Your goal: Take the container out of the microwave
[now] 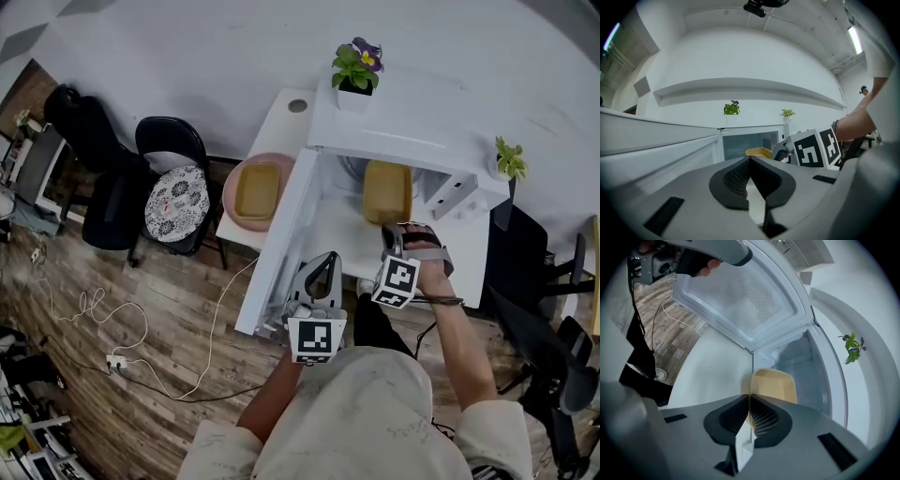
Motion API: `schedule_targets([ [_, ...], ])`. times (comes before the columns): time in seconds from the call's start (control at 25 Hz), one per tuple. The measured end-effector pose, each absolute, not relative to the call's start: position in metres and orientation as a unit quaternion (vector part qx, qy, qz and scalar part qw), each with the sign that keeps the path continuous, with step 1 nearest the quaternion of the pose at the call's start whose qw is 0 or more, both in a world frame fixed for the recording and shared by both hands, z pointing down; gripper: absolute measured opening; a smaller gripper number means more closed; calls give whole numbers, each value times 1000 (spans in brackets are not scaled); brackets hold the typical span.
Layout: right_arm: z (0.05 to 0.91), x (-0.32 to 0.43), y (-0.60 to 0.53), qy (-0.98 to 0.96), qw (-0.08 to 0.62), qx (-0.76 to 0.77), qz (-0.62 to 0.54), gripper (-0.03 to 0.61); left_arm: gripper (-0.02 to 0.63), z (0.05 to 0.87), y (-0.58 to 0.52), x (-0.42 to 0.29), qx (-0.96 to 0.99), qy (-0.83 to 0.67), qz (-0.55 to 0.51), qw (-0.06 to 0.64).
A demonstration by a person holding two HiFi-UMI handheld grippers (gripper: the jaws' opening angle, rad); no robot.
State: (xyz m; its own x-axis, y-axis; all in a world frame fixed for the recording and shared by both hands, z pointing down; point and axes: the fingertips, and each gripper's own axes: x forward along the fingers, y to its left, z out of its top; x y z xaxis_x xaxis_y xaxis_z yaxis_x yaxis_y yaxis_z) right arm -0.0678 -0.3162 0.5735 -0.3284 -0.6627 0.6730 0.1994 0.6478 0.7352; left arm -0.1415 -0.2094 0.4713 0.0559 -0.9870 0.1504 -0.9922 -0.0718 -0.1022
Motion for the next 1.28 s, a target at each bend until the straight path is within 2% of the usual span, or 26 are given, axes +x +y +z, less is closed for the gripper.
schedule_targets([
  [1.28, 599, 8, -212, -726, 587, 178, -312, 32, 6, 484, -183, -95, 764, -638, 91, 11],
])
